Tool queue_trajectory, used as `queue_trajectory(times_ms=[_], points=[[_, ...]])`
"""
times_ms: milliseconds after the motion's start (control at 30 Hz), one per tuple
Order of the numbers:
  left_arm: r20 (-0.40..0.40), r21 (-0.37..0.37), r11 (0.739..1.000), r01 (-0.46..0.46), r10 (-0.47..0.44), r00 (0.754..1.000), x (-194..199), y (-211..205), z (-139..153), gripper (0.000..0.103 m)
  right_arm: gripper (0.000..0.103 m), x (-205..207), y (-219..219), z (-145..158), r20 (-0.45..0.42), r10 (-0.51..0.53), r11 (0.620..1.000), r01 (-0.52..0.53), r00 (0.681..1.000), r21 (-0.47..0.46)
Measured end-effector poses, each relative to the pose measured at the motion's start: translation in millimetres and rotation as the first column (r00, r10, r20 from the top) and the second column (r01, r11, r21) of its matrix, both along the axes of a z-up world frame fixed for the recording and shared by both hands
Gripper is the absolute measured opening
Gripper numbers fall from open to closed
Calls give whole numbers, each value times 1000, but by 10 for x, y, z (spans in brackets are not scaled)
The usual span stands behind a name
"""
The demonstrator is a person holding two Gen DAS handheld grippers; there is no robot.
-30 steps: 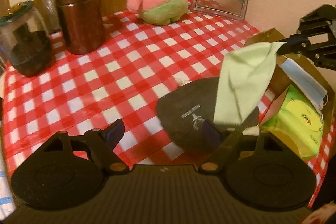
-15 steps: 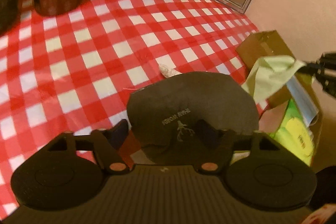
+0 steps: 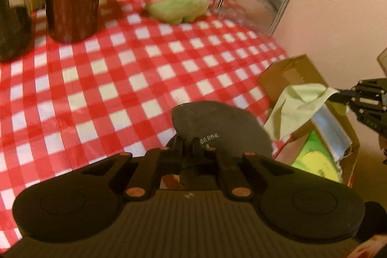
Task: Organize soft objects
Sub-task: 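Grasp the black fabric pouch with the left gripper while the right gripper holds the cloth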
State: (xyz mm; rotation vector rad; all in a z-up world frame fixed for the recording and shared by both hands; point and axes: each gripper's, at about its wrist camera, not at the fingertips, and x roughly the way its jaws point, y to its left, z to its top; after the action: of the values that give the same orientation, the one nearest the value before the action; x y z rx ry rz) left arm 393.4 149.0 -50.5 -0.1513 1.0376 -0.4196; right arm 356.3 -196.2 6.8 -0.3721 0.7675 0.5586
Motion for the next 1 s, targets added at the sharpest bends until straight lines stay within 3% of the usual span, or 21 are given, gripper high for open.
queue_trajectory(times_ms=[367, 633, 1000], points=[[157, -2, 1000, -31, 31, 987, -209, -416, 874, 5, 1, -288, -285, 467, 51, -92, 994, 89, 994, 66], [218, -20, 999, -37, 40, 975, -445, -844, 1365, 5, 1, -514, -602, 876, 95, -160, 982, 148, 983, 120], [254, -54, 997, 52, -36, 966, -558, -1795, 1647, 5, 1, -752, -1246, 1060, 125, -276, 954, 256, 953, 154]])
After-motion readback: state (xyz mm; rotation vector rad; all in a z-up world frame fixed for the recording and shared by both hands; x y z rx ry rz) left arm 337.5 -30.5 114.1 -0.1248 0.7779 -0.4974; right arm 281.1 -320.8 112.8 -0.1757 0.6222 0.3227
